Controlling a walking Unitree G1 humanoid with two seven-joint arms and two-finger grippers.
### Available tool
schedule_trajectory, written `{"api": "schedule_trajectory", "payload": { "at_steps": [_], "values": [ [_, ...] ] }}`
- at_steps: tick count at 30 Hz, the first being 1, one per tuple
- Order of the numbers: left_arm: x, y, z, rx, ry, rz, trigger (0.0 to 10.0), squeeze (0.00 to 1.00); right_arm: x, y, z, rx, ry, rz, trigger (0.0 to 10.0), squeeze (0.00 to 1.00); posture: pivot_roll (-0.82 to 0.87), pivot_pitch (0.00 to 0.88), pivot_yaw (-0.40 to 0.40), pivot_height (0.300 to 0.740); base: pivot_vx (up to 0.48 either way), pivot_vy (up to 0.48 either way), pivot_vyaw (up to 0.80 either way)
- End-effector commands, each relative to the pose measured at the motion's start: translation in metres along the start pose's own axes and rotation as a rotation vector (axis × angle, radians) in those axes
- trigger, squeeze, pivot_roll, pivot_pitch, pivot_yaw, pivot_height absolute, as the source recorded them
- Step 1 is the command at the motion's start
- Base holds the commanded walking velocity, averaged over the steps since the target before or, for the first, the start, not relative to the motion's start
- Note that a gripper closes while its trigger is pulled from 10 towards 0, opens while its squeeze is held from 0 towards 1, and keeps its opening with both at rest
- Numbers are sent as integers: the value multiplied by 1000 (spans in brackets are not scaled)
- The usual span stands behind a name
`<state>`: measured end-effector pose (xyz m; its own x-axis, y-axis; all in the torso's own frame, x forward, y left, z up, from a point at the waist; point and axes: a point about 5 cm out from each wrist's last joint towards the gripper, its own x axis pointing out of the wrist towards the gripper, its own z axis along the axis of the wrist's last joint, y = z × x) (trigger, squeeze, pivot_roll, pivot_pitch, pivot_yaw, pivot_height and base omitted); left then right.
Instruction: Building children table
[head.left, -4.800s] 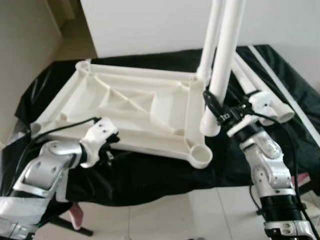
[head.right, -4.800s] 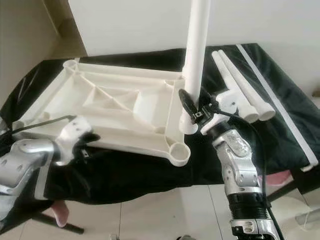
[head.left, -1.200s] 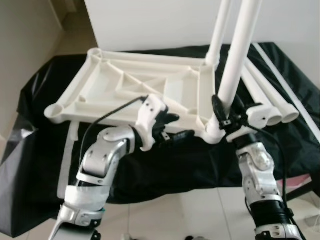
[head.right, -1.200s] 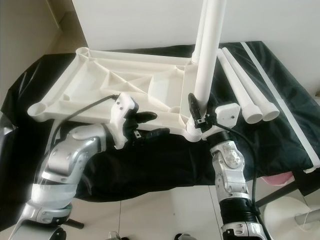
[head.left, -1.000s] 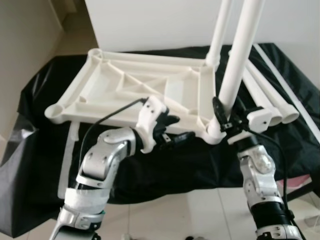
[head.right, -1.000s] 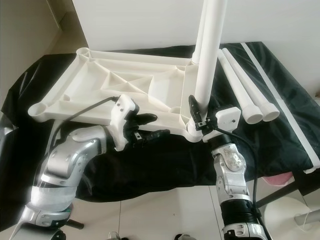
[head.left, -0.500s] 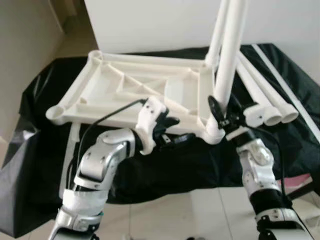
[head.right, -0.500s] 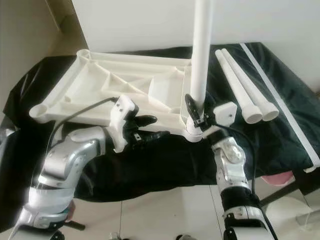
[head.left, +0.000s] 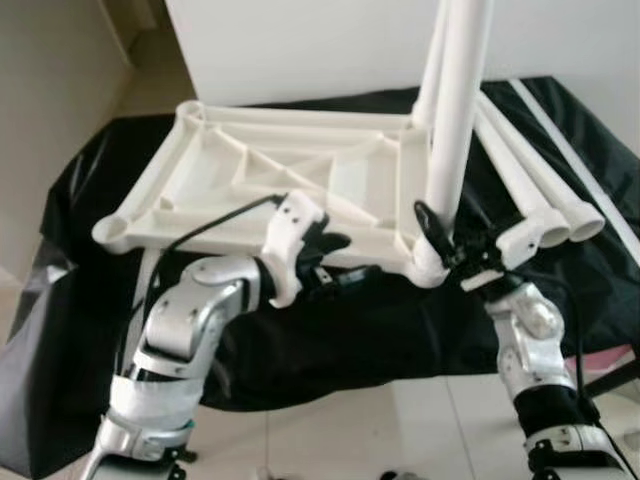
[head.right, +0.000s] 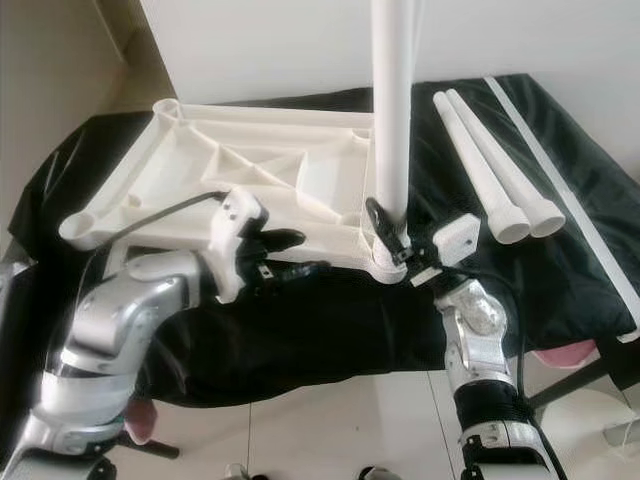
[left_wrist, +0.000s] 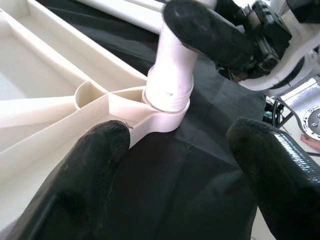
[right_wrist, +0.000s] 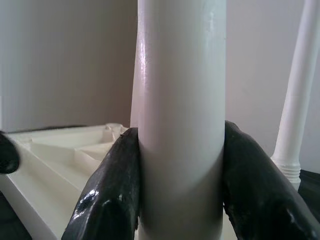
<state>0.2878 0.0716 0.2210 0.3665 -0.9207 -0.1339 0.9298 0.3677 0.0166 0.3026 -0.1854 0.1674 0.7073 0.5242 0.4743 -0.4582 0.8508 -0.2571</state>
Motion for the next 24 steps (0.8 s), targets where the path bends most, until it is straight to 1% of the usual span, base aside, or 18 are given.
{"api": "schedule_trajectory", "payload": {
  "at_steps": [1,2,3,7,11,14,18,19,20,22,24],
  "values": [
    [-3,-1,5,19,-6,0,10000,0,-36,14,-37,123,221,2,10000,0,3,140,122,740,0,0,0],
    [-3,-1,5,19,-6,0,10000,0,-36,14,-37,123,221,2,10000,0,3,140,122,740,0,0,0],
    [-3,-1,6,22,-2,-5,10000,0,-40,13,-38,119,227,-9,10000,0,2,143,136,740,0,0,0],
    [-1,0,7,24,5,-16,10000,0,-50,10,-40,98,249,-22,10000,0,1,145,143,740,0,0,0],
    [-1,0,9,26,6,-21,10000,0,-50,9,-40,78,254,-23,10000,0,2,146,151,740,0,0,0],
    [-2,1,10,28,9,-23,10000,0,-52,11,-46,125,303,29,10000,0,4,146,158,740,0,0,0],
    [-2,2,10,27,11,-24,10000,0,-52,10,-46,150,315,65,10000,0,6,145,161,740,0,0,0],
    [-3,2,10,26,13,-24,10000,0,-52,6,-45,140,327,83,10000,0,8,144,158,740,0,0,0],
    [-3,2,10,26,13,-24,10000,0,-52,6,-45,140,327,83,10000,0,8,144,158,740,0,0,0],
    [-3,2,10,26,12,-23,10000,0,-51,1,-45,107,347,84,10000,0,7,144,157,740,0,0,0],
    [-2,2,11,26,10,-21,10000,0,-50,-3,-45,107,364,106,10000,0,6,142,155,740,0,0,0]
  ]
}}
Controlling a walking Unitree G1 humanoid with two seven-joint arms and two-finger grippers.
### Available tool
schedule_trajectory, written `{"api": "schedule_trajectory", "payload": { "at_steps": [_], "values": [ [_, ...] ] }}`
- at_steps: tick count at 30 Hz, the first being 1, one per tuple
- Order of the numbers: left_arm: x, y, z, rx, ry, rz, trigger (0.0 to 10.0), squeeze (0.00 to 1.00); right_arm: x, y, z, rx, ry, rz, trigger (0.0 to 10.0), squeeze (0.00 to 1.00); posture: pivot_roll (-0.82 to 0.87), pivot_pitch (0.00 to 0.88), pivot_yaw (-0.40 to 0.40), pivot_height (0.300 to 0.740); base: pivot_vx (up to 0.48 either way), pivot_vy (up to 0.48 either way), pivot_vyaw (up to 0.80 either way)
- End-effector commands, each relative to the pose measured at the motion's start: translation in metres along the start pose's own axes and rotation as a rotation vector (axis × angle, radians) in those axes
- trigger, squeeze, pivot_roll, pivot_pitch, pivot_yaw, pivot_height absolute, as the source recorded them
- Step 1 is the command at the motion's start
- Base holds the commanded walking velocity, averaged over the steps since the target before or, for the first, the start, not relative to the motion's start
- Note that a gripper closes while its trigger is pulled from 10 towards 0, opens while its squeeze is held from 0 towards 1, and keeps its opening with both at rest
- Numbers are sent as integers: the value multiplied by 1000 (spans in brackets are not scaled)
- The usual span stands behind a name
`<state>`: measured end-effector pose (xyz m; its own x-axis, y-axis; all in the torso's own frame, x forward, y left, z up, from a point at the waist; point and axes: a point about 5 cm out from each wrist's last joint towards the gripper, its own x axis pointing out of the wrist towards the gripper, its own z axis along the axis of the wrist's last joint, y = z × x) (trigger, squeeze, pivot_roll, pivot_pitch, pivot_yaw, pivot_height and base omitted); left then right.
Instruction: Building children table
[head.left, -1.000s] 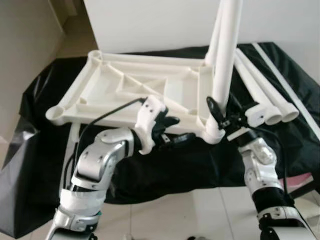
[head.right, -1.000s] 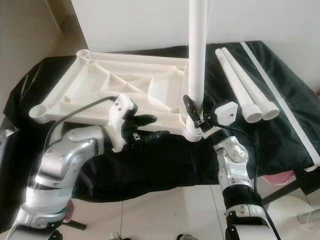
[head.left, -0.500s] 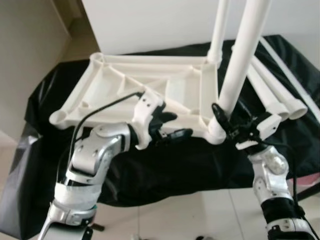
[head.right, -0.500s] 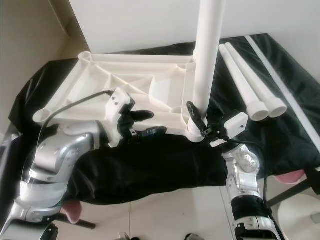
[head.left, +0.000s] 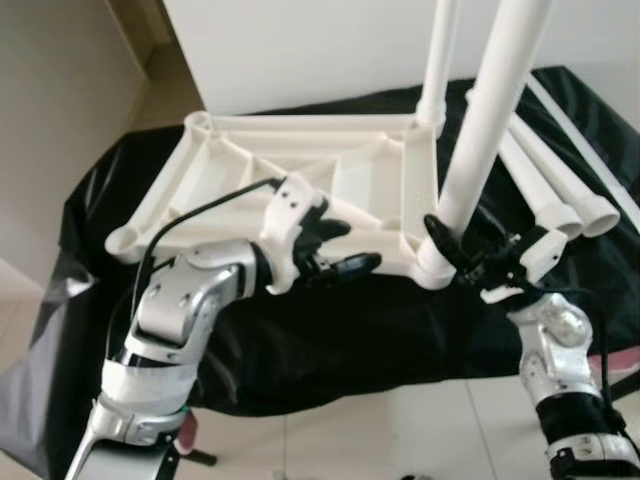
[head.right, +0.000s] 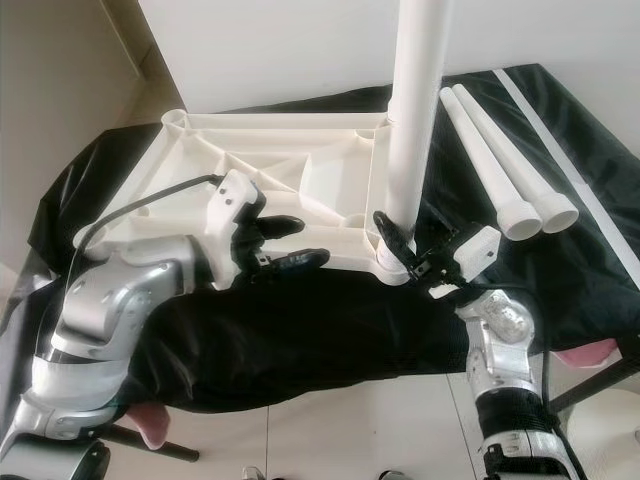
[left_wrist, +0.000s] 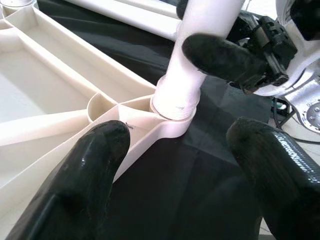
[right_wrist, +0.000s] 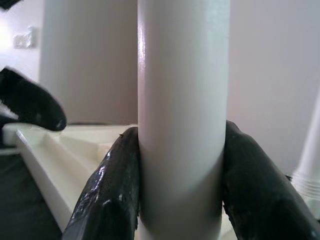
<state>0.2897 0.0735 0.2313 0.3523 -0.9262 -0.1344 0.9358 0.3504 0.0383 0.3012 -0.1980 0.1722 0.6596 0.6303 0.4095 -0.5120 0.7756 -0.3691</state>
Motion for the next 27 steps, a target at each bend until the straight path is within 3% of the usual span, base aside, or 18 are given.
{"api": "schedule_trajectory", "payload": {
  "at_steps": [1,6,8,13,24,27],
  "values": [
    [0,-1,1,1,10,-6,10000,0,-42,16,-50,198,329,-2,10000,0,6,142,155,740,0,0,0],
    [1,-1,1,1,7,-5,10000,0,-41,15,-49,189,336,35,10000,0,2,141,151,740,0,0,0],
    [3,-1,1,-1,4,-4,10000,0,-42,5,-48,198,351,34,10000,0,-5,138,148,740,0,0,0],
    [3,-1,1,-1,2,-4,10000,0,-45,1,-49,206,361,27,10000,0,-7,138,146,740,0,0,0],
    [4,-1,2,-2,-2,-5,10000,0,-49,-14,-52,367,330,-160,10000,0,-8,133,140,740,0,0,0],
    [4,-1,2,-2,-1,-5,10000,0,-48,-14,-53,369,333,-162,10000,0,-8,131,138,740,0,0,0]
  ]
}}
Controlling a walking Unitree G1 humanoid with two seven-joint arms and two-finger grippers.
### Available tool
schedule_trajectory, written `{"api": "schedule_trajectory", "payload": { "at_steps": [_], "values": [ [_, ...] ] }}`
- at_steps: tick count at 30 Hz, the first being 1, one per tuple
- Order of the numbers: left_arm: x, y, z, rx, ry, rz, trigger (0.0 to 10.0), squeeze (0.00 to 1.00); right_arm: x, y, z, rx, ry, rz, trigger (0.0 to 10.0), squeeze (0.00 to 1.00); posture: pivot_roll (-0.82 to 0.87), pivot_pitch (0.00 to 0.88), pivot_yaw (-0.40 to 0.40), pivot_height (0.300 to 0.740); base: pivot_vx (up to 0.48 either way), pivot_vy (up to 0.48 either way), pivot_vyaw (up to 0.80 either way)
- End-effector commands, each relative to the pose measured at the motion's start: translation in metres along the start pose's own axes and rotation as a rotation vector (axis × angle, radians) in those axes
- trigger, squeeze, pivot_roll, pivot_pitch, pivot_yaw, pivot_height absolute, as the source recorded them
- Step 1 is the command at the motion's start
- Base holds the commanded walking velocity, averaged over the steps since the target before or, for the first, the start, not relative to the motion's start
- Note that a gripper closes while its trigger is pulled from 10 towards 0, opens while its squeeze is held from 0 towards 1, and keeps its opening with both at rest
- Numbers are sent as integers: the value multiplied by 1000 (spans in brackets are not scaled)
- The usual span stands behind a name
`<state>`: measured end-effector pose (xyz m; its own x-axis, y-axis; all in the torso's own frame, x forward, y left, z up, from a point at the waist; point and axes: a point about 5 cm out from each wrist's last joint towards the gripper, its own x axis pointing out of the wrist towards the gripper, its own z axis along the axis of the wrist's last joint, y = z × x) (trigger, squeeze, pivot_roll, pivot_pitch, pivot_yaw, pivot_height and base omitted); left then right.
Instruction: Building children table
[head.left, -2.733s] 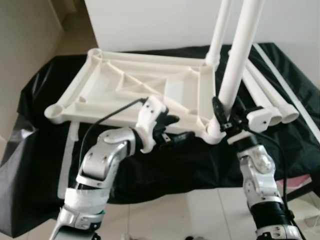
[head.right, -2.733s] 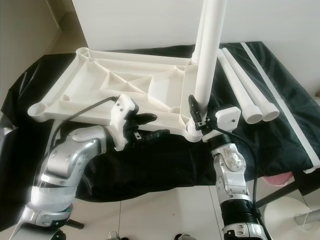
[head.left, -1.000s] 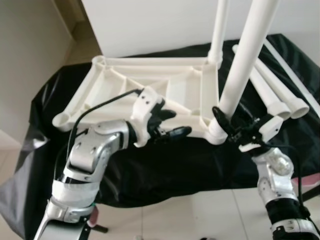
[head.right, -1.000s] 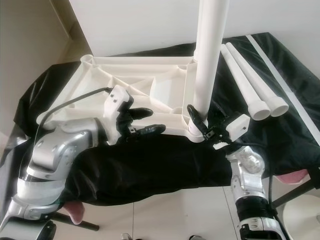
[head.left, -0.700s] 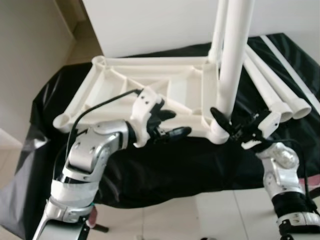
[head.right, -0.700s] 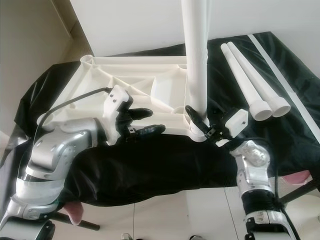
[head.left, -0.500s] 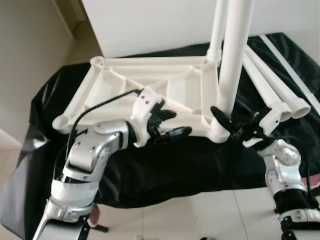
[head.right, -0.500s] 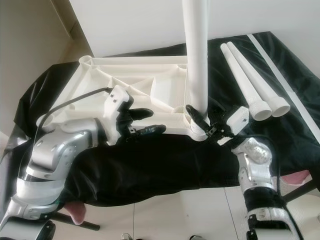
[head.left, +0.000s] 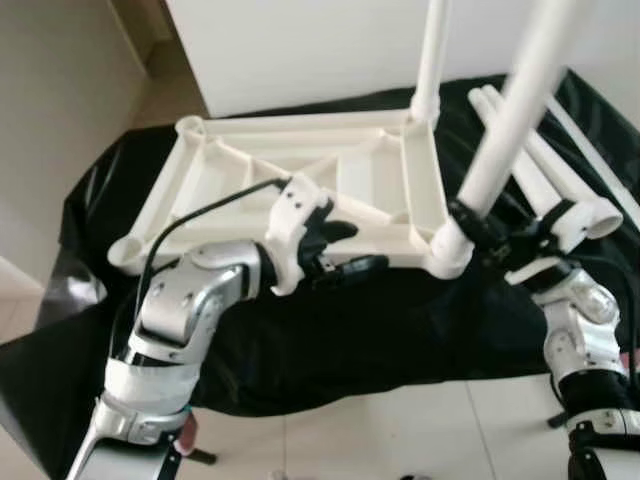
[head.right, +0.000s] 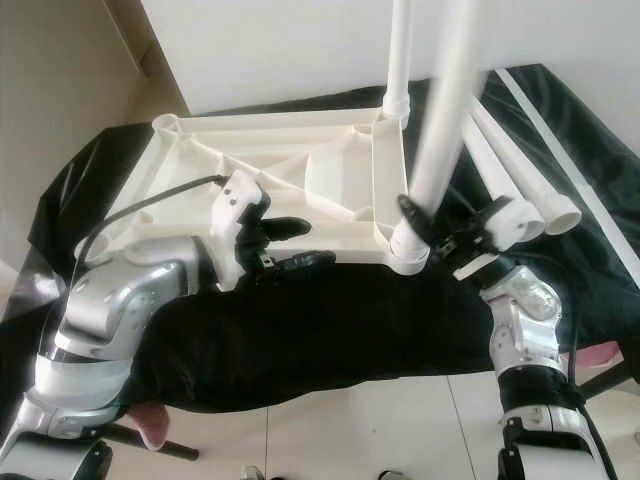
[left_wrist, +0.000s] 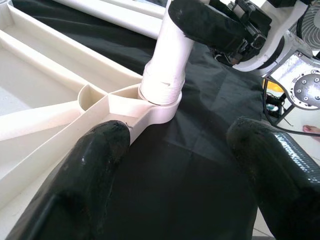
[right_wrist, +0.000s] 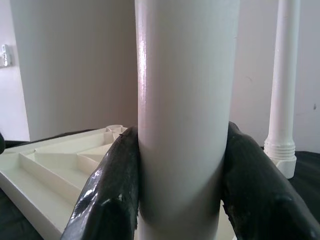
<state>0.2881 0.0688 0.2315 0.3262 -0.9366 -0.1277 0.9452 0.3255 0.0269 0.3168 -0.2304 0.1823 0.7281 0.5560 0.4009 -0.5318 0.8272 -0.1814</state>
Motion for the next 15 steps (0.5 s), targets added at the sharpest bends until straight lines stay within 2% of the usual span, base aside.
{"api": "schedule_trajectory", "payload": {
  "at_steps": [1,8,12,14,15],
  "values": [
    [1,2,1,6,7,24,10000,0,-41,9,-56,200,290,-105,10000,0,-7,128,136,740,0,0,0],
    [0,1,0,5,7,24,10000,0,-36,10,-58,200,306,-117,10000,0,-8,122,134,740,0,0,0],
    [0,1,1,4,4,28,10000,0,-33,11,-58,164,327,-104,10000,0,-7,118,131,740,0,0,0],
    [0,1,1,5,3,29,10000,0,-31,13,-57,130,330,-81,10000,0,-7,115,129,740,0,0,0],
    [0,1,1,3,1,31,10000,0,-29,17,-55,47,336,-36,10000,0,-8,113,127,740,0,0,0]
  ]
}}
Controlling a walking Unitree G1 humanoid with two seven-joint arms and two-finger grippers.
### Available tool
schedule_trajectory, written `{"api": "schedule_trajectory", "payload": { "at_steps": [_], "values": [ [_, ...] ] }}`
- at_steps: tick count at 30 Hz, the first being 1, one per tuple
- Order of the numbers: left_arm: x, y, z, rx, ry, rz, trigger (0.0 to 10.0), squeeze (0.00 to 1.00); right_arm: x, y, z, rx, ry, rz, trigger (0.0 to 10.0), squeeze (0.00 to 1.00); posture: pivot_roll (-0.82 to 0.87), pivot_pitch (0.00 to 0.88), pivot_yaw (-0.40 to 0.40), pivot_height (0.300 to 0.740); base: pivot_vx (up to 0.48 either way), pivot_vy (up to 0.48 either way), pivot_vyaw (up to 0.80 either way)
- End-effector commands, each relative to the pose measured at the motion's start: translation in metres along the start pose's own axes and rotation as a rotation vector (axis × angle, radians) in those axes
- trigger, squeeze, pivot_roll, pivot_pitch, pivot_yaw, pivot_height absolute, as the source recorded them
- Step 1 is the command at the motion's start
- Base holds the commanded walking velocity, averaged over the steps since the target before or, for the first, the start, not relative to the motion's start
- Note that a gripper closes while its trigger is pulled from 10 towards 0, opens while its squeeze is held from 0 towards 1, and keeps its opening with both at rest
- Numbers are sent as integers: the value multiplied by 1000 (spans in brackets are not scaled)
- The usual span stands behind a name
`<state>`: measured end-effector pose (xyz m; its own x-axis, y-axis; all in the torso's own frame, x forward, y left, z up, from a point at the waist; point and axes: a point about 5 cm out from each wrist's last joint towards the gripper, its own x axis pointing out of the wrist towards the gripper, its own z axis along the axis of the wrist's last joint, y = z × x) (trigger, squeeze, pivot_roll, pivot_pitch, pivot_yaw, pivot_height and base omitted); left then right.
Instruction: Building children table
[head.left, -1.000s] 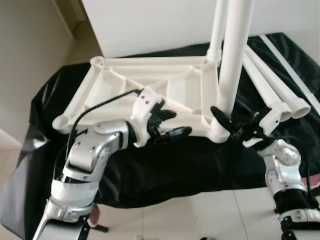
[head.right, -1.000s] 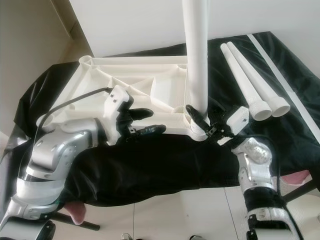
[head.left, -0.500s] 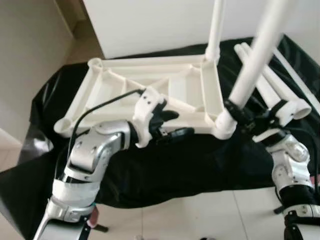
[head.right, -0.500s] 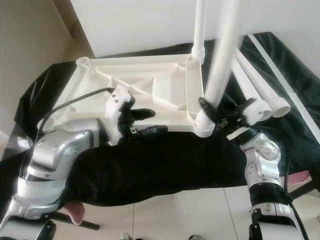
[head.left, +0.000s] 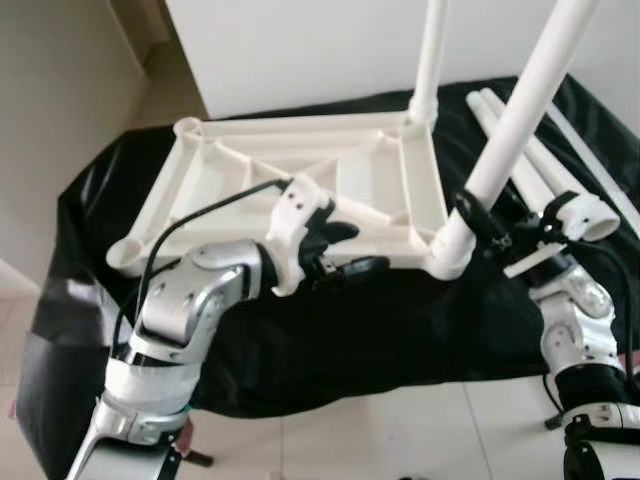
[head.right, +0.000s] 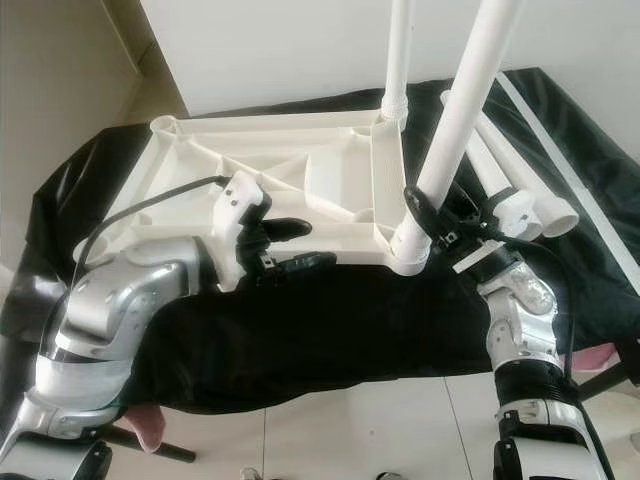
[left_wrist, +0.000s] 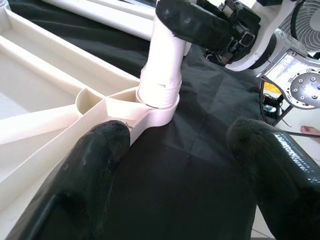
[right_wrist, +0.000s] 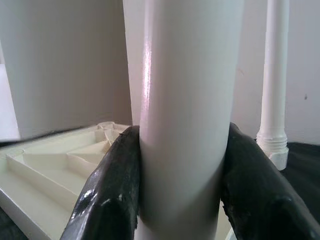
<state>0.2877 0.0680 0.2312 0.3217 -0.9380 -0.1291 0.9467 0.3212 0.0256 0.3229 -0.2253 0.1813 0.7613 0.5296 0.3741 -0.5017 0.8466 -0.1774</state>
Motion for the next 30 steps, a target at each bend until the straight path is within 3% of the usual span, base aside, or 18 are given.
{"api": "schedule_trajectory", "payload": {
  "at_steps": [1,9,20,26,30],
  "values": [
    [0,2,1,2,-1,36,10000,0,-34,17,-52,30,302,13,10000,0,-8,113,127,740,0,0,0],
    [0,1,1,1,-2,35,10000,0,-34,26,-55,-30,314,55,10000,0,-9,110,125,740,0,0,0],
    [0,1,1,1,1,34,10000,0,-36,22,-62,-12,364,-7,10000,0,-11,108,130,740,0,0,0],
    [0,1,1,4,0,32,10000,0,-32,14,-73,97,457,-107,10000,0,-12,105,126,740,0,0,0],
    [0,1,1,5,-1,33,10000,0,-32,12,-72,103,454,-115,10000,0,-11,104,124,740,0,0,0]
  ]
}}
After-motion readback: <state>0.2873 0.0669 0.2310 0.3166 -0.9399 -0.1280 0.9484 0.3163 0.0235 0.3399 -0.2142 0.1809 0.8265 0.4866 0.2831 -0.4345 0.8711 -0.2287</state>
